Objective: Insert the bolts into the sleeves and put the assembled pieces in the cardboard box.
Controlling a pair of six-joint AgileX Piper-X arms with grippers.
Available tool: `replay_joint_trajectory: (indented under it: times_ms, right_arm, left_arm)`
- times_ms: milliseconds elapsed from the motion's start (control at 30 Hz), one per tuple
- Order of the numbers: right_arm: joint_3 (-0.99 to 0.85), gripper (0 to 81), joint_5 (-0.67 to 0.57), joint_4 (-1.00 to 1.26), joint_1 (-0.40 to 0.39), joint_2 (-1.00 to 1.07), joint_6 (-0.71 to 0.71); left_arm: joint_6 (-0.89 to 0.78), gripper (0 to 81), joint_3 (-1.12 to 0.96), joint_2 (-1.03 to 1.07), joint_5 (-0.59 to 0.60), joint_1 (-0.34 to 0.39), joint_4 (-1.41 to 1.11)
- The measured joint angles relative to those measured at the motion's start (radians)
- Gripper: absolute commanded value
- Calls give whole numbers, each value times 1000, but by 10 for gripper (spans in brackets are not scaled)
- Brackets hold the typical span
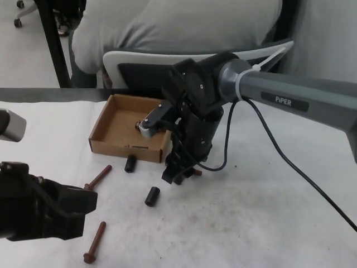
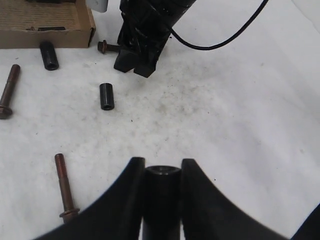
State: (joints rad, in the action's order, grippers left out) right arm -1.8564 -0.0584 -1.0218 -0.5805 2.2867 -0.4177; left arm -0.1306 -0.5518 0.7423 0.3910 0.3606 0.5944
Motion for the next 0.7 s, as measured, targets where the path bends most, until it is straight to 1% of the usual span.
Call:
replay_joint_trajectory:
  times_ms: [200,233,267,300,333,367,433,467,700]
  right_arm:
    - [0,497,0,29,2,7,0]
    - [0,484,0,31,2,8,0]
    - [0,454,0,31,2,10,0]
    - [0,416,0,31,2,9,0]
    - [-3,351,0,31,2,13,0]
    - [-2,265,-3,31,2,15,0]
    - [-5,48,-8,33,2,15,0]
    - [-6,4,-8,36,2,15,0]
    - [-6,2,-12,47,2,17,16]
  left_arm:
    - [0,8,0,0,0,0,-1]
    - [0,8,0,0,0,0,-1]
    - [0,8,0,0,0,0,-1]
    - [0,8,0,0,0,0,-1]
    - [0,8,0,0,0,0,-1]
    - [0,8,0,0,0,0,-1]
    - [0,8,0,0,0,0,1]
    - [0,8,0,0,0,0,3]
    - [19,8,0,0,0,0,3]
